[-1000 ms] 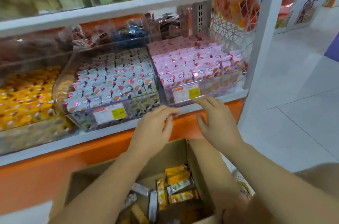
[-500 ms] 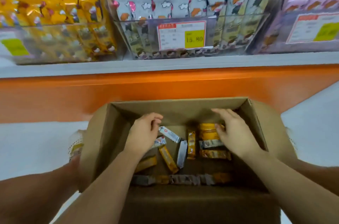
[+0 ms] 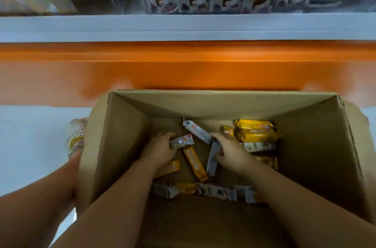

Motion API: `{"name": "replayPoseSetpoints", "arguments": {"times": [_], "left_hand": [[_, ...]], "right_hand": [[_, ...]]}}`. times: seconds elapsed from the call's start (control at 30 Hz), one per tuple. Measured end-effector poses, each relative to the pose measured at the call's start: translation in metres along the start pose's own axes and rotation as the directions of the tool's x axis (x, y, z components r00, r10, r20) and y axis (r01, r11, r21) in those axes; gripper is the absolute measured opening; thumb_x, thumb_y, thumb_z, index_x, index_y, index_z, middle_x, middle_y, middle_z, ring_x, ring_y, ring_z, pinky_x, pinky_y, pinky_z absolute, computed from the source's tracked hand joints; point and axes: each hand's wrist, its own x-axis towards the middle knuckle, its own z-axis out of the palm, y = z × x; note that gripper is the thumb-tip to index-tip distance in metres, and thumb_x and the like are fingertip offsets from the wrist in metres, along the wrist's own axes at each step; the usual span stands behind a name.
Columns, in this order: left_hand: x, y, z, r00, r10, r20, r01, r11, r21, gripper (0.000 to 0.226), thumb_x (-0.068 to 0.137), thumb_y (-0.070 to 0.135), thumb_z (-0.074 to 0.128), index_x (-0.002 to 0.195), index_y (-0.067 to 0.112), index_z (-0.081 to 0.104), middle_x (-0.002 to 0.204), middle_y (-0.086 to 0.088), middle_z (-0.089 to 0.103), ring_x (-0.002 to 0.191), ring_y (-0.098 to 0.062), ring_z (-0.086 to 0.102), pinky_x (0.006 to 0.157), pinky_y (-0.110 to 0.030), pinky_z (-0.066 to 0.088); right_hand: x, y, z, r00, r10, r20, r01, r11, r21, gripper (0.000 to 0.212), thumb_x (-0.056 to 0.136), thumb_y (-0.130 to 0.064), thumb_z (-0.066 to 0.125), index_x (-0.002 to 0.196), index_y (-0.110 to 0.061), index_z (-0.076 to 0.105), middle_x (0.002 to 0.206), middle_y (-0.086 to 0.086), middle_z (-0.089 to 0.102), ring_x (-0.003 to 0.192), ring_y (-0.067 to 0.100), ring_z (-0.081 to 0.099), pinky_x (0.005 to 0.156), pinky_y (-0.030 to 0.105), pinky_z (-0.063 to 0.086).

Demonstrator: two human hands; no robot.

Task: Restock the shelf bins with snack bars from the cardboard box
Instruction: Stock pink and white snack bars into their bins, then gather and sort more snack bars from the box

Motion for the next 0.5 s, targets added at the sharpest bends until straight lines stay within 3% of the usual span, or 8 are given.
{"name": "replayPoseSetpoints", "arguments": {"times": [0.13, 0.27, 0.4, 0.5], "left_hand": [[0.007, -0.004, 0.007, 0.998, 0.014, 0.059, -0.02, 0.995, 0.094, 0.051, 0.089, 0.022, 0.058, 0.138, 0.021, 0.045, 0.136, -0.007, 0.045, 0.12, -0.026, 0.049, 0.098, -0.038, 0.044], [0.013, -0.001, 0.008, 0.998, 0.046, 0.037, -0.05, 0.992, 0.115, 0.041, 0.094, 0.024, 0.053, 0.135, 0.02, 0.048, 0.133, -0.008, 0.048, 0.116, -0.026, 0.05, 0.094, -0.037, 0.045], [0.01, 0.001, 0.009, 0.997, 0.044, 0.069, -0.038, 0.996, -0.085, 0.034, 0.093, 0.031, 0.057, 0.122, 0.015, 0.057, 0.117, -0.01, 0.06, 0.102, -0.025, 0.058, 0.078, -0.029, 0.045], [0.006, 0.002, 0.012, 0.997, 0.036, 0.074, -0.018, 0.974, -0.227, 0.034, 0.091, 0.028, 0.061, 0.122, 0.014, 0.058, 0.115, -0.008, 0.063, 0.101, -0.022, 0.06, 0.079, -0.03, 0.048]], "right_hand": [[0.012, -0.002, 0.003, 0.995, 0.057, 0.08, -0.057, 0.998, -0.006, 0.07, 0.09, -0.016, 0.056, 0.149, -0.027, 0.02, 0.146, 0.012, 0.029, 0.126, 0.031, 0.044, 0.097, 0.031, 0.04], [0.019, -0.005, 0.005, 0.993, 0.066, 0.095, -0.067, 0.998, 0.008, 0.078, 0.088, -0.02, 0.062, 0.151, -0.022, 0.015, 0.149, 0.009, 0.034, 0.131, 0.027, 0.04, 0.103, 0.032, 0.037], [0.027, -0.012, 0.011, 0.991, 0.135, -0.002, -0.135, 0.988, 0.078, 0.069, 0.088, -0.025, 0.064, 0.146, -0.016, 0.028, 0.144, 0.007, 0.043, 0.13, 0.025, 0.043, 0.101, 0.031, 0.038], [0.031, -0.017, 0.017, 0.986, 0.156, -0.053, -0.155, 0.988, 0.022, 0.051, 0.087, -0.033, 0.064, 0.132, -0.017, 0.046, 0.128, 0.006, 0.056, 0.117, 0.025, 0.053, 0.089, 0.033, 0.045]]}}
